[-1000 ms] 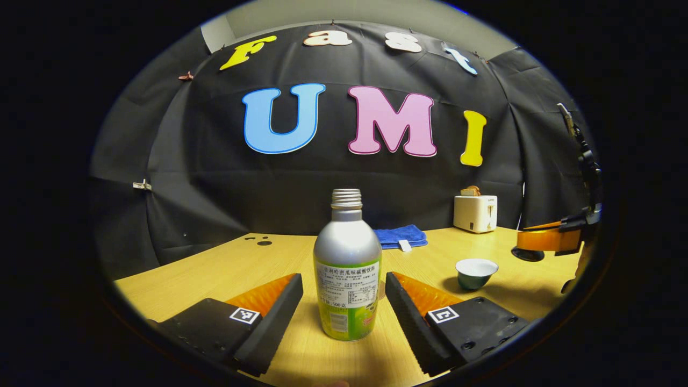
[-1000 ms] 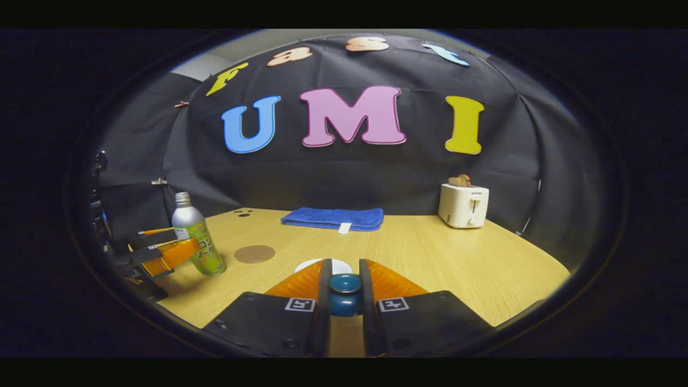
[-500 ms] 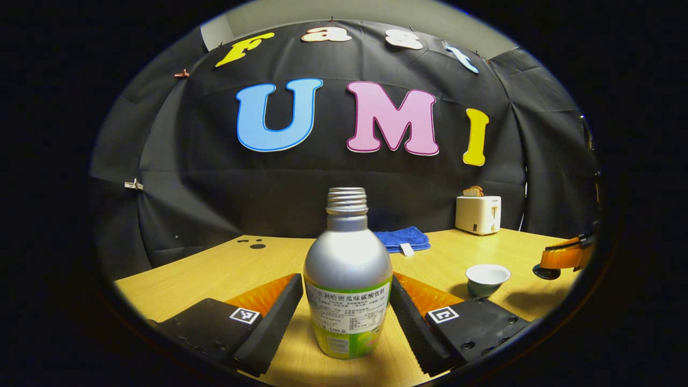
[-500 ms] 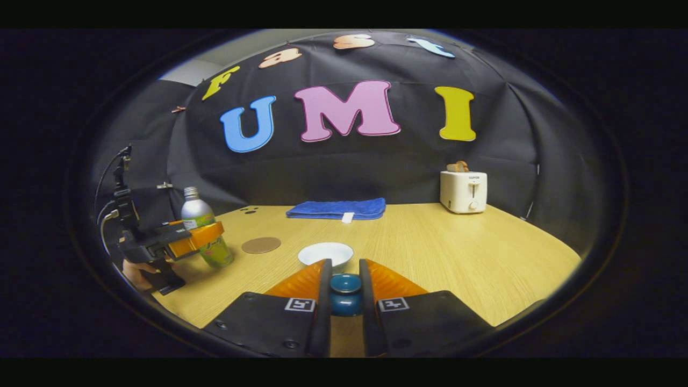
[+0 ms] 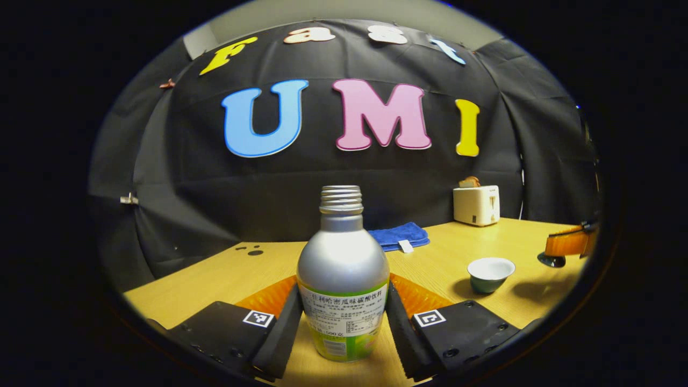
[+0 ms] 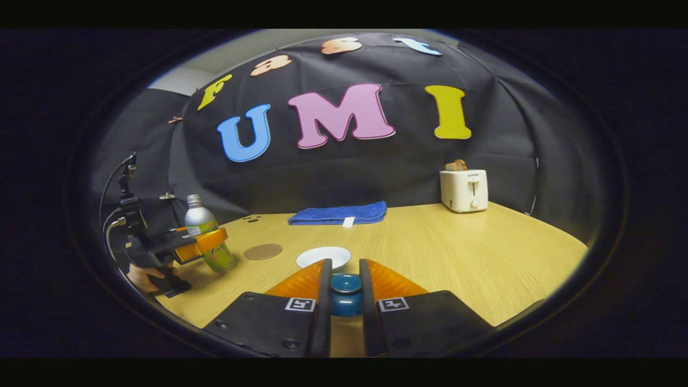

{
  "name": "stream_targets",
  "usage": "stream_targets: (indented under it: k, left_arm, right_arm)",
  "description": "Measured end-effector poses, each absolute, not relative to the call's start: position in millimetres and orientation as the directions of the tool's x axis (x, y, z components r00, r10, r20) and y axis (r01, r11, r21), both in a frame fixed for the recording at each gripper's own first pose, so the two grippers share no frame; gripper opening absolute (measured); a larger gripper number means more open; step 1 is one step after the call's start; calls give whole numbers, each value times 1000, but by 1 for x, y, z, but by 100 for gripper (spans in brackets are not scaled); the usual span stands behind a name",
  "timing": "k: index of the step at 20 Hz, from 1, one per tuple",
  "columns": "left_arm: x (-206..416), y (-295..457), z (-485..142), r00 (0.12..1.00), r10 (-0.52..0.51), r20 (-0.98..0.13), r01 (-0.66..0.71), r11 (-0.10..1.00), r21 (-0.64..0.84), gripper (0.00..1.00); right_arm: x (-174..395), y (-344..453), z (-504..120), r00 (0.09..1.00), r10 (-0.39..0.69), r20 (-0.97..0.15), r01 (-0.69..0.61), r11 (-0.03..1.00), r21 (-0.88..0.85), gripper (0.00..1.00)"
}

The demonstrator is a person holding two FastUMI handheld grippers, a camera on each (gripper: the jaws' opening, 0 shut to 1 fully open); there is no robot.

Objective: Open the teacup lid with one hand, grasp the water bottle and pour water into the teacup with the other hand; after pouring, place the water bottle on the coaster and then close the teacup lid.

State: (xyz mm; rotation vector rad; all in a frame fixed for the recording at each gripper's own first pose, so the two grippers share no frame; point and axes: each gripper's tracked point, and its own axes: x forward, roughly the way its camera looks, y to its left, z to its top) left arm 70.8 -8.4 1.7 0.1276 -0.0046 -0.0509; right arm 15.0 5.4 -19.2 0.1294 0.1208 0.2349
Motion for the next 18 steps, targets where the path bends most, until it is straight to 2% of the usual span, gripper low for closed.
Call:
stream_targets:
  k: [1,2,3,4,7,10,11,12,14,15,18]
  left_arm:
    - [70,-13,2,998,-55,2,54,984,173,79]
    - [71,-18,2,998,-61,4,59,973,223,80]
    - [72,-24,2,998,-66,1,64,960,272,80]
    - [73,-30,2,997,-76,-3,73,947,312,79]
    - [78,-48,0,993,-115,-34,119,918,379,79]
    - [85,-63,3,987,-150,-61,162,886,435,79]
    - [88,-68,5,985,-161,-68,174,868,464,79]
    - [91,-71,5,982,-174,-78,190,850,492,79]
    - [94,-81,2,974,-199,-109,226,806,547,79]
    - [96,-86,1,970,-212,-120,242,775,584,79]
    - [103,-97,-3,963,-227,-148,263,645,718,79]
  right_arm:
    - [16,-6,-15,974,211,-81,-198,970,143,31]
    - [18,-14,-12,980,190,-65,-179,973,145,24]
    - [19,-19,-10,983,177,-49,-168,974,149,23]
    - [19,-23,-8,985,169,-40,-161,975,151,31]
    - [19,-32,-3,990,144,-7,-142,982,125,28]
    - [20,-38,-6,994,114,-3,-114,994,7,27]
    - [19,-37,-7,993,122,-1,-122,993,2,23]
    - [20,-35,-5,992,126,-6,-126,992,2,27]
    - [22,-41,-4,993,116,-2,-116,993,0,28]
    - [22,-42,-4,994,112,-2,-112,994,2,31]
    - [24,-46,-4,995,103,-2,-103,995,2,31]
